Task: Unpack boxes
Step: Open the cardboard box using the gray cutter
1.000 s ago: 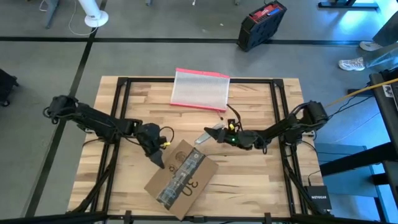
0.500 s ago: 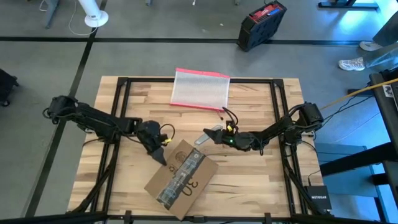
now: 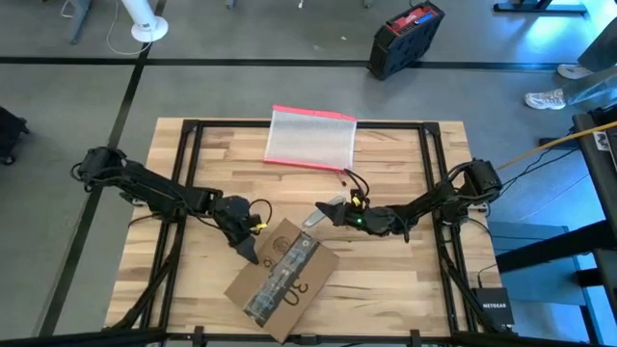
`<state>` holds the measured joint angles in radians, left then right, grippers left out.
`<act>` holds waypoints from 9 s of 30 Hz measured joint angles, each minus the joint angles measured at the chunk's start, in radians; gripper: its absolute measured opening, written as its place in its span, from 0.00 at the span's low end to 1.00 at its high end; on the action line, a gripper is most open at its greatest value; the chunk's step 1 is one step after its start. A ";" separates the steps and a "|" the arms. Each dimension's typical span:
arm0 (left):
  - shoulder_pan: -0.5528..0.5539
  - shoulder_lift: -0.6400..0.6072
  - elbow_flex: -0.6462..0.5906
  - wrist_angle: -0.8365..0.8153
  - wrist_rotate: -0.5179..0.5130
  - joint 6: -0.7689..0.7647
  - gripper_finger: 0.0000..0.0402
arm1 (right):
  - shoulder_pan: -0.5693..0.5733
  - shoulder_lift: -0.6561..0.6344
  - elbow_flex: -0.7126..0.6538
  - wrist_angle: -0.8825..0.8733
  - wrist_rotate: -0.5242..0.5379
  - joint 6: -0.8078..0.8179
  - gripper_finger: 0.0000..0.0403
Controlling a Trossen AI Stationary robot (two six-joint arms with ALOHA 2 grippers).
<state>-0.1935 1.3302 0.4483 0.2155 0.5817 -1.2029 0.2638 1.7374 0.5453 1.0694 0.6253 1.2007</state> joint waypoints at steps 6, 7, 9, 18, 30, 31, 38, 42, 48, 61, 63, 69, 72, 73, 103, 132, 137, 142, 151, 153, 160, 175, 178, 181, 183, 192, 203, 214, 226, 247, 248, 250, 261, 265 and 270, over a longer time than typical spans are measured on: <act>-0.013 0.075 0.037 0.013 -0.006 0.029 0.59 | 0.007 0.000 0.000 0.011 0.041 -0.001 0.16; -0.014 0.080 0.040 0.012 -0.005 0.032 0.59 | 0.013 0.000 0.000 0.012 0.062 0.002 0.16; -0.014 0.086 0.044 0.011 0.000 0.035 0.59 | 0.029 0.000 -0.008 0.031 0.111 0.014 0.16; -0.015 0.086 0.044 0.008 0.002 0.042 0.59 | 0.059 0.000 -0.050 0.041 0.150 0.080 0.16; -0.016 0.086 0.044 0.006 0.003 0.042 0.59 | 0.058 0.000 -0.050 0.031 0.178 0.076 0.16; -0.016 0.086 0.044 0.006 0.003 0.042 0.59 | 0.058 0.000 -0.050 0.031 0.174 0.076 0.16; -0.016 0.086 0.044 0.005 0.003 0.045 0.59 | 0.084 0.000 -0.050 0.024 0.159 0.076 0.16; -0.016 0.086 0.044 0.006 0.001 0.048 0.59 | 0.117 0.000 -0.048 -0.005 0.191 0.105 0.16; -0.020 0.088 0.044 0.006 0.017 0.055 0.59 | 0.163 -0.002 -0.047 -0.034 0.182 0.144 0.16; -0.019 0.088 0.045 0.010 0.006 0.049 0.59 | 0.169 -0.002 -0.048 -0.039 0.220 0.142 0.16; -0.018 0.088 0.050 0.007 0.004 0.056 0.59 | 0.169 -0.002 -0.048 -0.041 0.223 0.142 0.16; -0.018 0.088 0.057 0.000 0.001 0.062 0.59 | 0.152 -0.002 -0.048 -0.041 0.215 0.142 0.16; -0.018 0.088 0.057 0.001 -0.001 0.063 0.59 | 0.147 -0.001 -0.048 -0.038 0.213 0.142 0.16; -0.018 0.088 0.057 0.001 0.000 0.063 0.59 | 0.147 -0.001 -0.048 -0.038 0.215 0.141 0.16; -0.017 0.087 0.059 0.003 -0.002 0.070 0.59 | 0.116 0.003 -0.052 -0.027 0.193 0.123 0.16; -0.018 0.088 0.059 0.007 -0.007 0.056 0.59 | 0.182 0.000 -0.095 0.037 0.164 0.108 0.16; -0.028 0.089 0.059 0.062 0.012 0.042 0.59 | 0.182 0.000 -0.099 0.048 0.174 0.108 0.16; -0.039 0.089 0.059 0.076 0.014 0.028 0.59 | 0.182 -0.001 -0.099 0.089 0.176 0.092 0.16; -0.069 0.089 0.058 0.074 0.037 0.006 0.59 | 0.228 -0.001 -0.099 0.113 0.212 0.107 0.16; -0.070 0.089 0.058 0.076 0.041 0.006 0.59 | 0.241 -0.001 -0.099 0.113 0.218 0.116 0.16; -0.070 0.089 0.058 0.078 0.044 0.008 0.59 | 0.262 -0.001 -0.079 0.111 0.217 0.126 0.16; -0.070 0.089 0.058 0.081 0.046 0.015 0.59 | 0.252 -0.001 -0.040 0.026 0.205 0.113 0.16; -0.070 0.089 0.058 0.081 0.046 0.020 0.59 | 0.243 -0.001 -0.040 0.027 0.212 0.113 0.16; -0.071 0.089 0.058 0.081 0.045 0.025 0.59 | 0.229 -0.001 -0.040 0.033 0.198 0.113 0.16; -0.071 0.089 0.058 0.081 0.044 0.025 0.59 | 0.222 -0.001 -0.040 0.036 0.180 0.112 0.16; -0.071 0.089 0.058 0.081 0.043 0.025 0.59 | 0.220 -0.001 -0.033 0.001 0.147 0.106 0.16; -0.071 0.089 0.058 0.080 0.037 0.025 0.59 | 0.220 -0.001 -0.033 -0.022 0.152 0.126 0.16; -0.071 0.089 0.058 0.083 0.039 0.025 0.59 | 0.220 -0.001 -0.034 -0.034 0.168 0.122 0.16; -0.071 0.089 0.058 0.081 0.036 0.025 0.59 | 0.221 0.000 -0.034 -0.020 0.165 0.124 0.16; -0.068 0.090 0.059 0.086 0.026 0.024 0.59 | 0.304 -0.001 -0.035 -0.028 0.171 0.155 0.16; -0.068 0.090 0.060 0.089 0.026 0.024 0.59 | 0.310 -0.001 -0.035 -0.028 0.165 0.157 0.16; -0.068 0.090 0.061 0.091 0.026 0.023 0.59 | 0.320 -0.001 -0.034 -0.027 0.168 0.157 0.16; -0.068 0.090 0.061 0.092 0.026 0.015 0.59 | 0.378 -0.001 -0.034 -0.033 0.220 0.182 0.16; -0.068 0.090 0.060 0.101 0.027 0.014 0.59 | 0.410 -0.001 -0.035 -0.035 0.263 0.200 0.16; -0.068 0.090 0.060 0.114 0.027 0.014 0.59 | 0.444 -0.001 -0.035 -0.036 0.315 0.215 0.16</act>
<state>-0.2619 1.4204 0.5087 0.3291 0.6083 -1.1889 0.7078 1.7363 0.5106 1.0336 0.9401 1.4159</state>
